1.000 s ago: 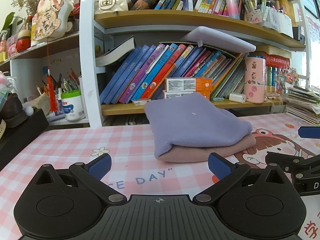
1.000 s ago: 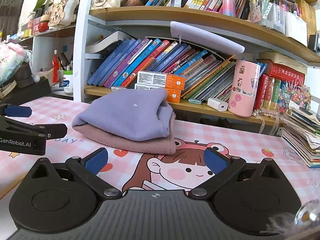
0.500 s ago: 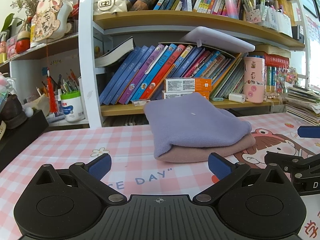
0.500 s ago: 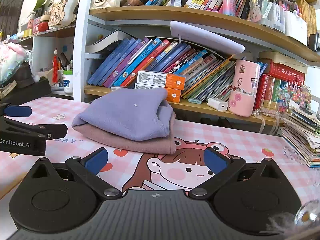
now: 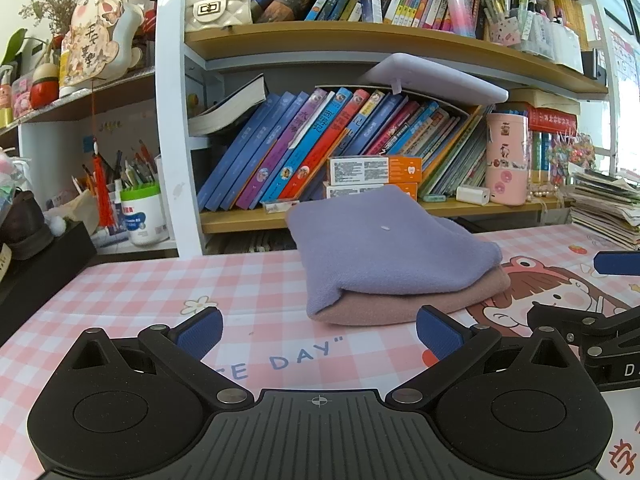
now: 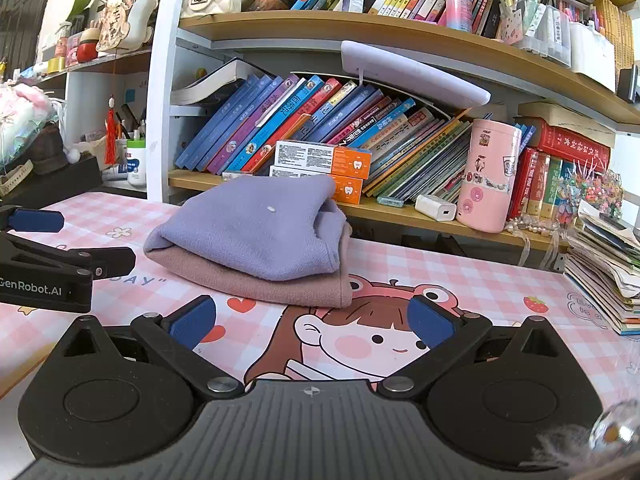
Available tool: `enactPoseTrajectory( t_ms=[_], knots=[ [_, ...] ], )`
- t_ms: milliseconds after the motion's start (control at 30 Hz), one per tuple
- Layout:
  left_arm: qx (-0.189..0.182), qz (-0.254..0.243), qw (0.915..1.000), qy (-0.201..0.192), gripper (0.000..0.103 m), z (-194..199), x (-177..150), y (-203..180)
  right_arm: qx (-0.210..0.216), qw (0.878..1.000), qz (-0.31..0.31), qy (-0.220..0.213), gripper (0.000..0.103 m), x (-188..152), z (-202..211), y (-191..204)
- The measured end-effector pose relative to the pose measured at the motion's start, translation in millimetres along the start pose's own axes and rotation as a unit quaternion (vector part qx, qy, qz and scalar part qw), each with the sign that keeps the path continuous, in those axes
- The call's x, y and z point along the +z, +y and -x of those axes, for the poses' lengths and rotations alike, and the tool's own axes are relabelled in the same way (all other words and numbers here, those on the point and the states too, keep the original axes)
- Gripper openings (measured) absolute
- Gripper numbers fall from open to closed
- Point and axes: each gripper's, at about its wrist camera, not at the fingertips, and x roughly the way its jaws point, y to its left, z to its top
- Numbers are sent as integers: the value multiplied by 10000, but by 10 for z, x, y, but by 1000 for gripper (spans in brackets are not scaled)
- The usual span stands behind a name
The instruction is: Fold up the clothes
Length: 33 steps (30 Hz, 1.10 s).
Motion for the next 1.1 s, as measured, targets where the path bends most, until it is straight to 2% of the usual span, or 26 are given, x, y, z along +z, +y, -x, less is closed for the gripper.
enactPoseTrajectory(
  t_ms=[700,1100],
  knots=[
    [9,-185,9998,55,103,-18,2,-55,4,10000,15,21,103,1,-5,1],
    [24,-13,10000,50,103,-18,-1,-2,11,10000,27,72,103,3,-24,-6]
  ],
)
